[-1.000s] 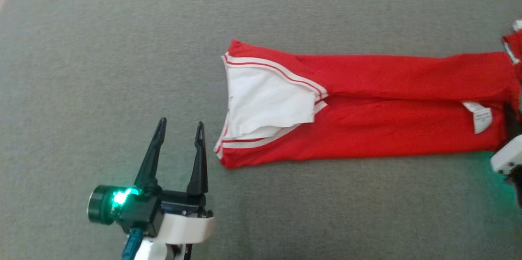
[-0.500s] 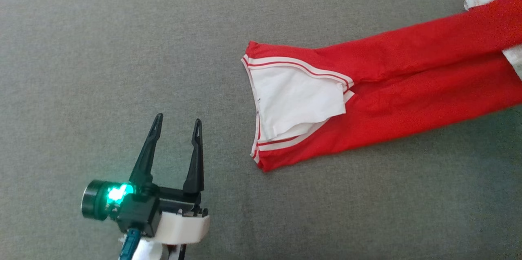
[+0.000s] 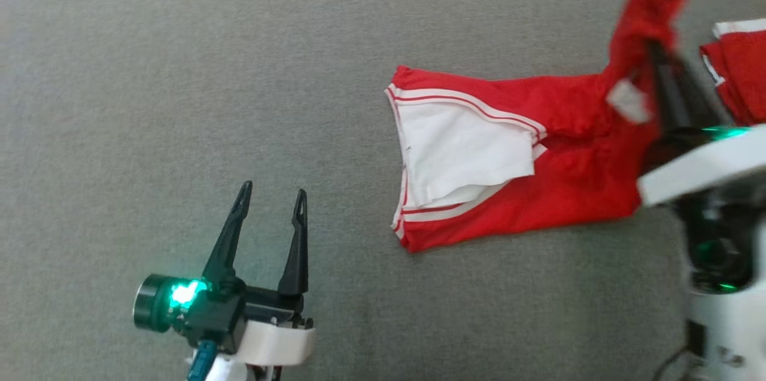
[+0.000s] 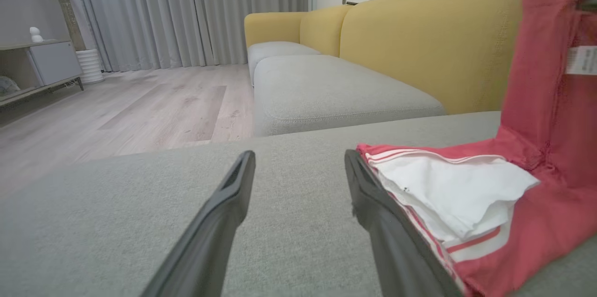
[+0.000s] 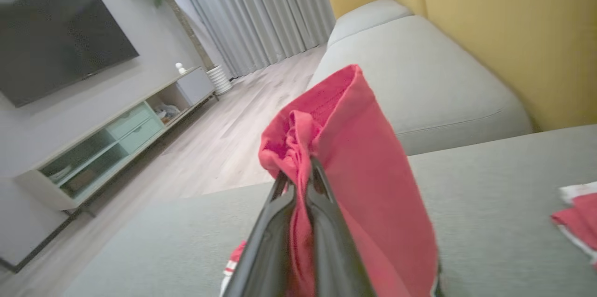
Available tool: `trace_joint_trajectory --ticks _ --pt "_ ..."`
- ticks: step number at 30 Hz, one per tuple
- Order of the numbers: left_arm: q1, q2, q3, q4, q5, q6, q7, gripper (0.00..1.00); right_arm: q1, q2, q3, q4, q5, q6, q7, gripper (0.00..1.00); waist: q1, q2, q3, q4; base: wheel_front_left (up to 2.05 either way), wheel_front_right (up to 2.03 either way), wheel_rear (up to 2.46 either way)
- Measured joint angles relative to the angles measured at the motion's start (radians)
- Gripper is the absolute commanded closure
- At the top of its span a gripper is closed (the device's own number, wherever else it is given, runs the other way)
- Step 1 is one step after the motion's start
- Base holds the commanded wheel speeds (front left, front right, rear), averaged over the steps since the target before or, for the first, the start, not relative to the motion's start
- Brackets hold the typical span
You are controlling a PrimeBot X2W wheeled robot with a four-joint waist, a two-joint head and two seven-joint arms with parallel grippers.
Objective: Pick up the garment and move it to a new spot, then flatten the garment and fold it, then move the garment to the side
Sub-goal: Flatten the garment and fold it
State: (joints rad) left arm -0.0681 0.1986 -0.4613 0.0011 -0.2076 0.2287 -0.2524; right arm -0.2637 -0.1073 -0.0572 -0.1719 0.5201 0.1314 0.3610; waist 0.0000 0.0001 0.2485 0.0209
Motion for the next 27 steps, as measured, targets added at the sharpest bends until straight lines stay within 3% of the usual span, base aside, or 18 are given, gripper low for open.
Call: trace_joint_trajectory --ticks 4,15,16,17,18,22,27 --pt "0.000 -0.009 0.001 0.024 0.017 -0.010 0.000 0.00 -0.021 0.038 0.089 0.031 -0.003 0.000 -0.008 1.00 0.0000 0.0000 0.001 0.027 0.00 0.00 0.00" --pt "0.001 -0.036 0.020 0.050 0.042 -0.036 0.000 0.00 0.005 0.044 0.370 0.253 0.072 0.000 -0.142 1.00 0.0000 0.0000 0.015 0.077 0.00 0.00 0.00" --pt "0.001 -0.040 0.022 0.053 0.043 -0.037 0.000 0.00 0.005 0.044 0.391 0.272 0.084 0.000 -0.156 0.86 0.0000 0.0000 0.016 0.078 0.00 0.00 0.00" --pt "0.001 -0.043 0.025 0.058 0.043 -0.038 0.000 0.00 0.005 0.044 0.412 0.292 0.093 0.000 -0.168 0.23 0.0001 0.0000 0.017 0.078 0.00 0.00 0.00" --pt "0.001 -0.046 0.028 0.062 0.043 -0.043 0.000 0.00 0.004 0.043 0.434 0.308 0.097 0.000 -0.187 0.00 0.0001 0.0000 0.018 0.078 0.00 0.00 0.00" --pt "0.001 -0.054 0.041 0.067 0.053 -0.044 0.000 0.00 -0.011 0.044 0.488 0.319 0.160 0.000 -0.302 0.00 0.0000 0.0000 0.015 0.079 0.00 0.00 0.00" --pt "0.001 -0.063 0.059 0.066 0.058 -0.045 0.000 0.00 -0.050 0.044 0.427 0.309 0.110 0.000 -0.415 0.00 0.0000 0.0000 -0.004 0.074 0.00 0.00 0.00"
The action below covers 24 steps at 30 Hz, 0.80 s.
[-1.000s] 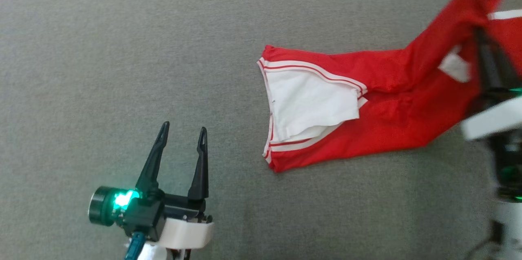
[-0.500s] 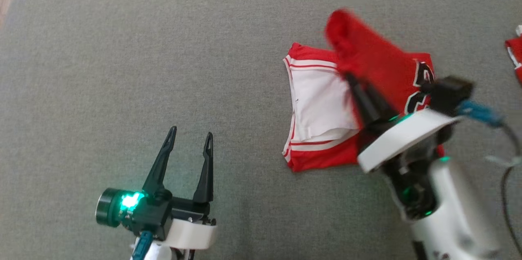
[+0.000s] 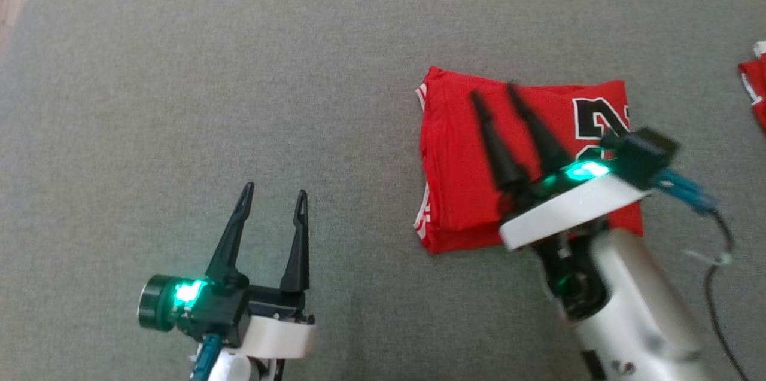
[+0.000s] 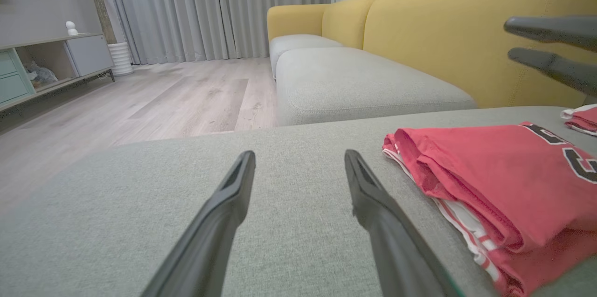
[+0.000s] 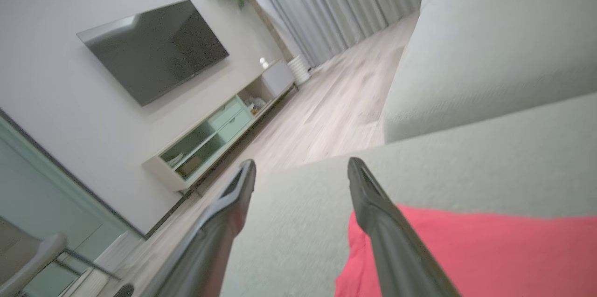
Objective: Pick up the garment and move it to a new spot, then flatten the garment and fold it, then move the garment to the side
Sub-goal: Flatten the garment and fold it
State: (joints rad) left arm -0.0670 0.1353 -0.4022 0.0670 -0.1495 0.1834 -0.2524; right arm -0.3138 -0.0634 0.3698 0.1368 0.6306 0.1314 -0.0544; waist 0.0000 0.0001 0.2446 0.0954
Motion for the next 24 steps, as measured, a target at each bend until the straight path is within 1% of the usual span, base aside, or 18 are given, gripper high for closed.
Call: trace_joint_trajectory --ticks 2,4,5,7,10,14,16,17,24 --pt "0.003 -0.003 0.011 -0.001 0.000 0.000 0.000 0.00 0.004 -0.006 -0.055 -0.009 -0.028 0.000 -0.033 0.00 0.0001 0.0000 -0.012 -0.003 0.00 0.00 0.00" --pt "0.013 -0.006 0.022 -0.005 0.000 0.000 0.000 0.00 0.019 -0.041 -0.102 -0.018 -0.065 0.000 -0.069 0.00 0.0000 0.0000 -0.028 -0.008 0.00 0.00 0.00" --pt "0.013 -0.006 0.022 -0.005 0.000 0.000 0.000 0.00 0.019 -0.041 -0.102 -0.018 -0.065 0.000 -0.069 0.00 0.0000 0.0000 -0.028 -0.008 0.00 0.00 0.00" --pt "0.031 -0.013 0.037 -0.009 -0.005 -0.007 0.000 0.00 0.046 -0.087 -0.148 -0.016 -0.098 0.000 -0.101 0.00 0.0000 0.0000 -0.044 -0.014 0.00 0.00 0.00" --pt "0.066 -0.024 0.063 -0.012 -0.030 -0.010 0.000 0.00 0.107 -0.114 -0.205 0.008 -0.107 0.000 -0.146 0.00 0.0000 0.0000 -0.075 -0.026 0.00 0.00 0.00" --pt "0.116 -0.025 0.086 -0.009 -0.030 -0.022 0.000 0.00 0.191 -0.139 -0.222 0.046 -0.196 0.000 -0.186 0.00 -0.0001 0.0000 -0.125 -0.039 0.00 0.00 0.00" --pt "0.137 -0.028 0.092 -0.010 -0.029 -0.026 0.000 0.00 0.230 -0.158 -0.214 0.067 -0.285 0.000 -0.194 0.00 -0.0001 0.0000 -0.149 -0.043 0.00 0.00 0.00" --pt "0.146 -0.031 0.096 -0.010 -0.026 -0.027 0.000 0.00 0.249 -0.158 -0.217 0.077 -0.309 0.000 -0.196 0.00 -0.0001 0.0000 -0.161 -0.044 0.00 0.00 0.00" --pt "0.226 -0.047 0.138 -0.016 -0.026 -0.043 0.000 0.00 0.395 -0.097 -0.234 0.071 -0.408 0.000 -0.196 0.00 -0.0002 0.0000 -0.242 -0.055 0.00 0.00 0.00"
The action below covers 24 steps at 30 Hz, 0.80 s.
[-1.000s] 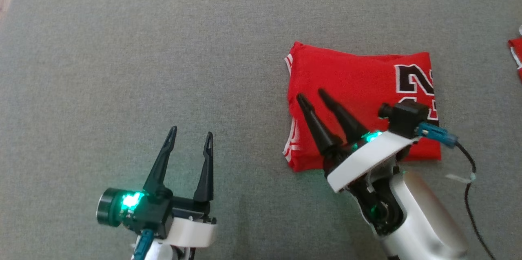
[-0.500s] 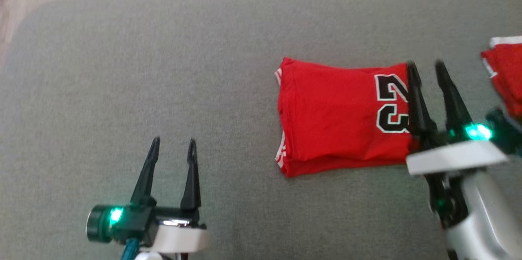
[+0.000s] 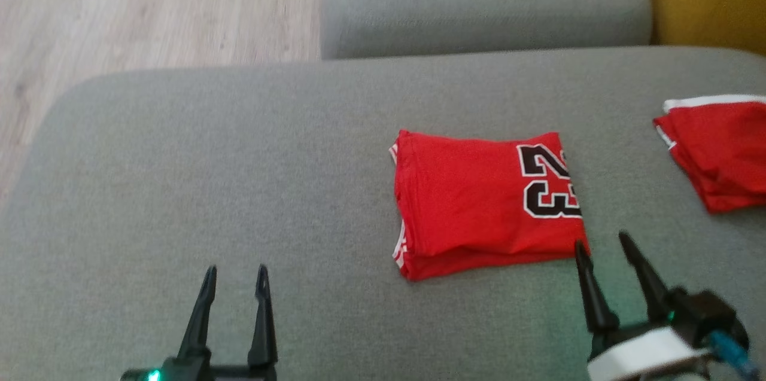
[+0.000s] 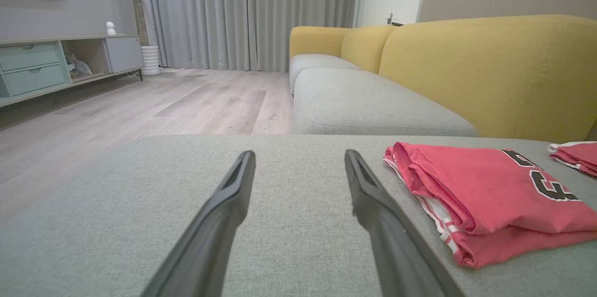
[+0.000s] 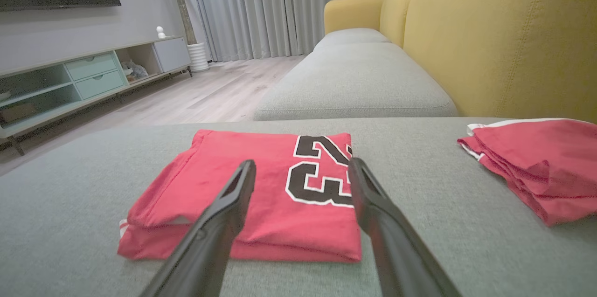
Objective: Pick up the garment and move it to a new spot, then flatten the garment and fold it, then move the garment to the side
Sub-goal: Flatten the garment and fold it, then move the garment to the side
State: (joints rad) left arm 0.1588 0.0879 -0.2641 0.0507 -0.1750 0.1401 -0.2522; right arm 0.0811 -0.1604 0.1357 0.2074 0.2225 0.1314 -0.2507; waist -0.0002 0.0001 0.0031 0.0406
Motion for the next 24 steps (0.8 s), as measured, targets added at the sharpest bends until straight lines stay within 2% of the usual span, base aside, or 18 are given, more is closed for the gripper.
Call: trace_joint_trajectory --ticks 6,24 --pt "0.050 -0.008 0.040 0.002 0.002 -0.021 0.000 0.00 0.048 0.024 -0.002 0.021 -0.060 0.000 0.000 0.00 0.0000 0.0000 -0.042 -0.014 0.00 0.00 0.00" --pt "0.075 -0.023 0.077 0.037 0.037 -0.052 0.000 0.00 0.051 0.051 -0.001 0.048 -0.079 0.000 0.000 0.00 0.0002 -0.0001 -0.067 -0.032 0.00 0.00 0.00"
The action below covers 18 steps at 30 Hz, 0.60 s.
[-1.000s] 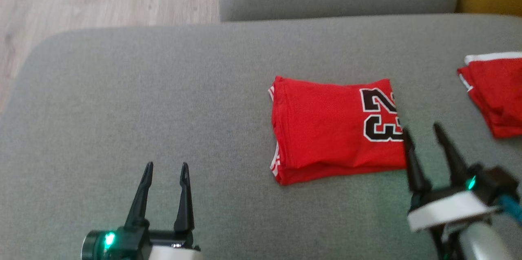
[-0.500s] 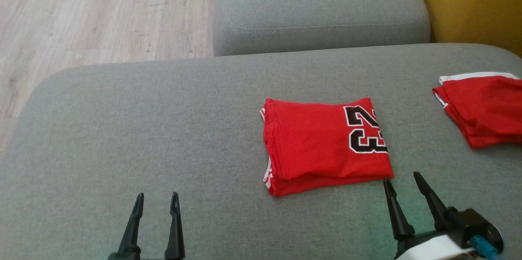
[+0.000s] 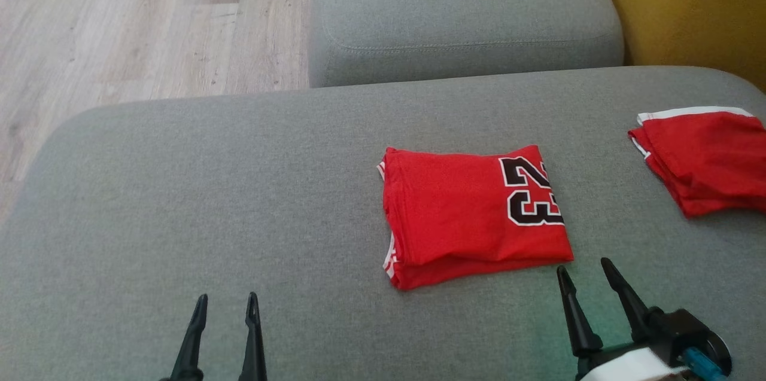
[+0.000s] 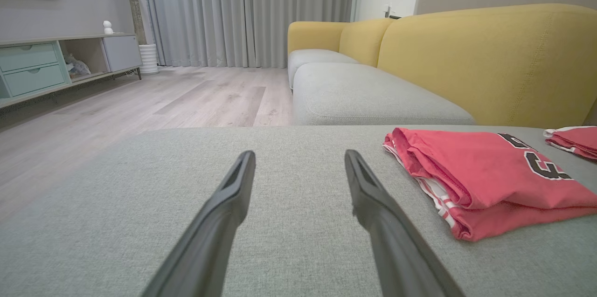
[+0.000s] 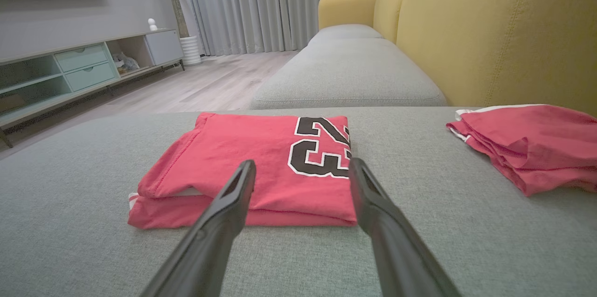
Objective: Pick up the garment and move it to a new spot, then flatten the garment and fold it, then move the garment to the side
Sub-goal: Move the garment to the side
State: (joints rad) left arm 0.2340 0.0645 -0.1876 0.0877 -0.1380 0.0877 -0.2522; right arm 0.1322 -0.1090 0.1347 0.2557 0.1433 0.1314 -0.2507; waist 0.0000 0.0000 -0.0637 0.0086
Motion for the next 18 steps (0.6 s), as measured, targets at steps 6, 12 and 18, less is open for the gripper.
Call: trace_joint_trajectory --ticks 6,12,18 --pt "0.000 -0.002 0.003 0.006 0.007 -0.005 0.000 0.00 0.000 0.001 0.000 0.003 -0.003 0.000 0.000 0.00 0.0000 0.0000 -0.004 -0.004 0.00 0.00 0.00" --pt "0.000 -0.004 0.005 0.007 0.007 -0.009 0.000 0.00 0.000 0.001 0.002 0.005 -0.004 0.000 0.000 0.00 0.0000 0.0000 -0.003 -0.008 0.00 0.00 0.00" --pt "0.000 -0.005 0.005 0.007 0.007 -0.010 0.000 0.00 0.000 0.001 0.003 0.010 -0.012 0.000 0.000 0.00 0.0000 0.0000 -0.001 -0.010 0.00 0.00 0.00"
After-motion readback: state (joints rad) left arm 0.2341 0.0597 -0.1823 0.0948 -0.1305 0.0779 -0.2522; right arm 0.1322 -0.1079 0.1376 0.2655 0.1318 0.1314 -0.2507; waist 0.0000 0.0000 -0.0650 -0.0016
